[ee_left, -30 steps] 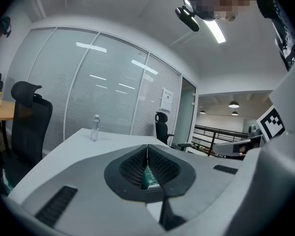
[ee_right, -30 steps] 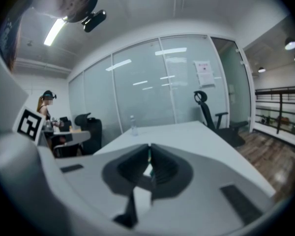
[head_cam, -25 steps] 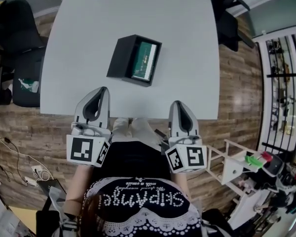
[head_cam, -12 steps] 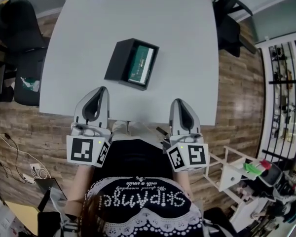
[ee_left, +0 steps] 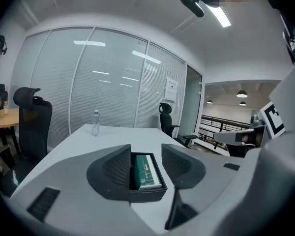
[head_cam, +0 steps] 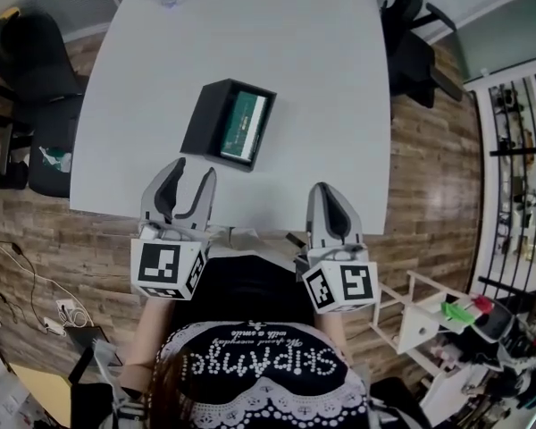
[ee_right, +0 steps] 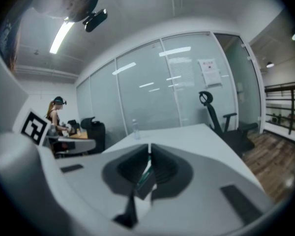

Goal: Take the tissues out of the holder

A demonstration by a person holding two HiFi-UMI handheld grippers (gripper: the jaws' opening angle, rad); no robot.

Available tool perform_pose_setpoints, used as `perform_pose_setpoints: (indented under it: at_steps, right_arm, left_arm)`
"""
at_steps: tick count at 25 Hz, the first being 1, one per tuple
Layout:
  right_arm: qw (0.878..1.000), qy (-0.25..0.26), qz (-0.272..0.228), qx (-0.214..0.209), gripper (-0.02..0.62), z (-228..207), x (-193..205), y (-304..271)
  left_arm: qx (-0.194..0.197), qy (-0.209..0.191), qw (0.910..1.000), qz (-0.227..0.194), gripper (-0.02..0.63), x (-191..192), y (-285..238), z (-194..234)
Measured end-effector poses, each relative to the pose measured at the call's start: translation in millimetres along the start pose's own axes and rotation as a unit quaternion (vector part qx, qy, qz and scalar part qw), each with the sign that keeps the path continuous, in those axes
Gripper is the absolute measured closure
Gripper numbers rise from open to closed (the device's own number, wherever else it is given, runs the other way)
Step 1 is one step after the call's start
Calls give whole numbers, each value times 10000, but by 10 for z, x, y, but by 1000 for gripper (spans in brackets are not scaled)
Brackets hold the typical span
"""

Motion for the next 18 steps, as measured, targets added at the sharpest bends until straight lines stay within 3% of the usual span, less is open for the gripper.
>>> perform_pose_setpoints:
  at_steps: [13, 18]
  right_arm:
    - [9998, -125, 21, 133, 558, -301, 5, 13]
    - [9998, -149, 79, 129, 558, -397, 4, -58]
  left_arm:
    - [356, 378, 9963, 689, 268, 7, -718, -81]
    - [380, 310, 9905, 1288, 256, 205, -1126, -81]
Point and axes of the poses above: the fingertips, and each gripper's own axes: y backward along the fingers, z to its left, x out of its underside, the point moved 9 cm from there along y, backward along the fingers, and after that the axes turned 5 degrees about x, right-handed, at the moved point
